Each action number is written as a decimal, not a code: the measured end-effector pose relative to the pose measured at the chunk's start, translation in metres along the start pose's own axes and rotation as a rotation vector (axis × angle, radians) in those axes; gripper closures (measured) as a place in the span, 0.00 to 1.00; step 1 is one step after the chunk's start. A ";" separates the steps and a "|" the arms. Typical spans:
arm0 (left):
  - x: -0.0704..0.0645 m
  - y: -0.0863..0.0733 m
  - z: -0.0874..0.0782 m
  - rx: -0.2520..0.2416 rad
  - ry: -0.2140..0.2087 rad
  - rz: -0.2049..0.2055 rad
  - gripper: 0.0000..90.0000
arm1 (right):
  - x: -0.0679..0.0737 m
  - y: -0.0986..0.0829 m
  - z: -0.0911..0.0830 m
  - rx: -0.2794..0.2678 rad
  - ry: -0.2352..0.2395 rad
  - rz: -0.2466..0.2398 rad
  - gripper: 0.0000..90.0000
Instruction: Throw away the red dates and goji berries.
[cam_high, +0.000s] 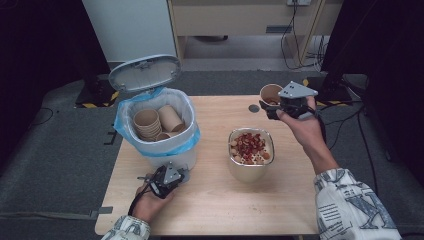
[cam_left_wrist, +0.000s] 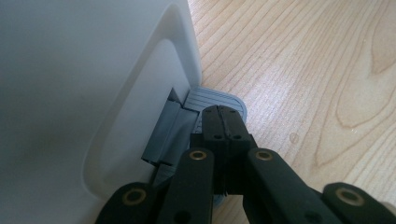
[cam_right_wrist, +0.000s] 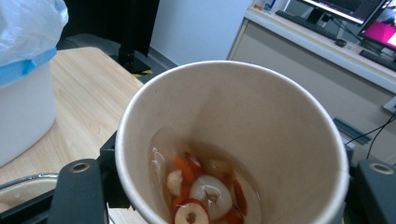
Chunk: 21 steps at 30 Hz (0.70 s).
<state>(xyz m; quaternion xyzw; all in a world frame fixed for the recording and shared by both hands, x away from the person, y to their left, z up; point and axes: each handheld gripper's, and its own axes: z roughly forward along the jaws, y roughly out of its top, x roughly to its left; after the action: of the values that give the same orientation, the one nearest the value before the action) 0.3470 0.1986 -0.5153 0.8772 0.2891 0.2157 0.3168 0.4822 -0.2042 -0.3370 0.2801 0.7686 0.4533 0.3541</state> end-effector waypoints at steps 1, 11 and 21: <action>0.000 0.000 0.000 0.000 0.000 -0.001 1.00 | 0.000 0.000 -0.001 -0.001 -0.005 -0.004 0.32; 0.000 0.000 0.000 0.000 -0.002 -0.003 1.00 | 0.011 -0.001 -0.008 -0.021 -0.012 -0.153 0.32; 0.000 0.000 0.000 0.003 -0.001 0.002 1.00 | 0.019 -0.005 -0.013 -0.025 -0.023 -0.332 0.32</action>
<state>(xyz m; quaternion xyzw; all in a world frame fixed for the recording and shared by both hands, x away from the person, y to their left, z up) 0.3470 0.1987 -0.5150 0.8782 0.2885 0.2148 0.3154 0.4599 -0.1983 -0.3430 0.1497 0.7945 0.3949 0.4364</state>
